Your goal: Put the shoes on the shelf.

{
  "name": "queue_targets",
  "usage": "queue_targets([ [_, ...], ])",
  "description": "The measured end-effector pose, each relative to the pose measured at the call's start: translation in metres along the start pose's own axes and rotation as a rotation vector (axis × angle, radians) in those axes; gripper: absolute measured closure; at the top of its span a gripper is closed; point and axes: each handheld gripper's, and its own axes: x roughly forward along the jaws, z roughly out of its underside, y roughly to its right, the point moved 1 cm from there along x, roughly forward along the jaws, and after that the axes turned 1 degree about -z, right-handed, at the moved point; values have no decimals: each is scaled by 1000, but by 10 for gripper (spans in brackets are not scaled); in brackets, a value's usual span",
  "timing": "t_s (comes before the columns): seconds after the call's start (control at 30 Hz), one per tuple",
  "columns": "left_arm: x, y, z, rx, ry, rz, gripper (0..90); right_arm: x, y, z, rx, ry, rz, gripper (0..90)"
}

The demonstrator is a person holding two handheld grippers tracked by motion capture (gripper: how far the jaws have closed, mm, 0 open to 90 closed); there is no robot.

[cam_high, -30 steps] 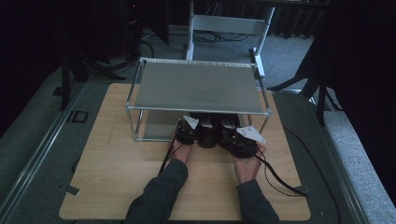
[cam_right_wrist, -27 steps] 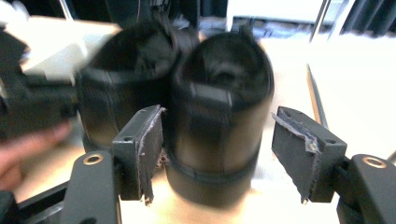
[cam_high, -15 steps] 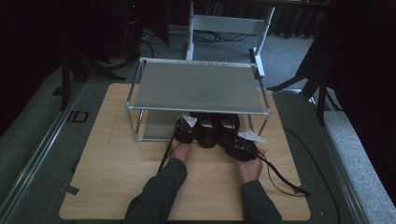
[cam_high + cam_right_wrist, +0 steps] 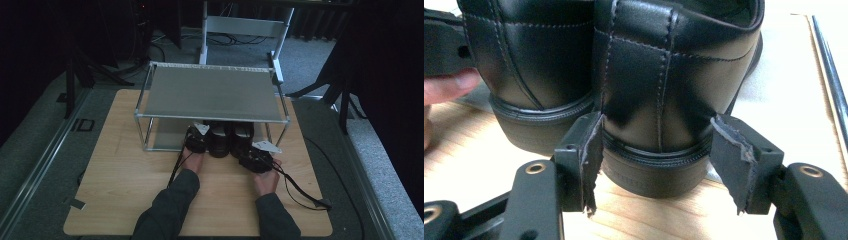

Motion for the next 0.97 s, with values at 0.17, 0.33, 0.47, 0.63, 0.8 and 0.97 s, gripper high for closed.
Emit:
queue_targets([
  [0.17,-16,-8,3,-25,-24,56,758,-3,1,0,-12,-28,1,343],
  [0.33,-43,-18,13,-75,-30,134,741,-19,0,1,-59,-40,-8,319],
  [0.47,-66,-24,23,-19,-44,167,727,-32,10,9,-67,-82,-13,307],
  [0.63,-88,-30,39,54,-74,199,709,-47,30,22,-85,-120,27,308],
  [0.8,-108,-40,62,98,-102,197,684,-51,45,32,-62,-141,67,313],
  [0.97,-122,-57,75,76,-93,174,665,-47,50,35,-52,-156,62,311],
])
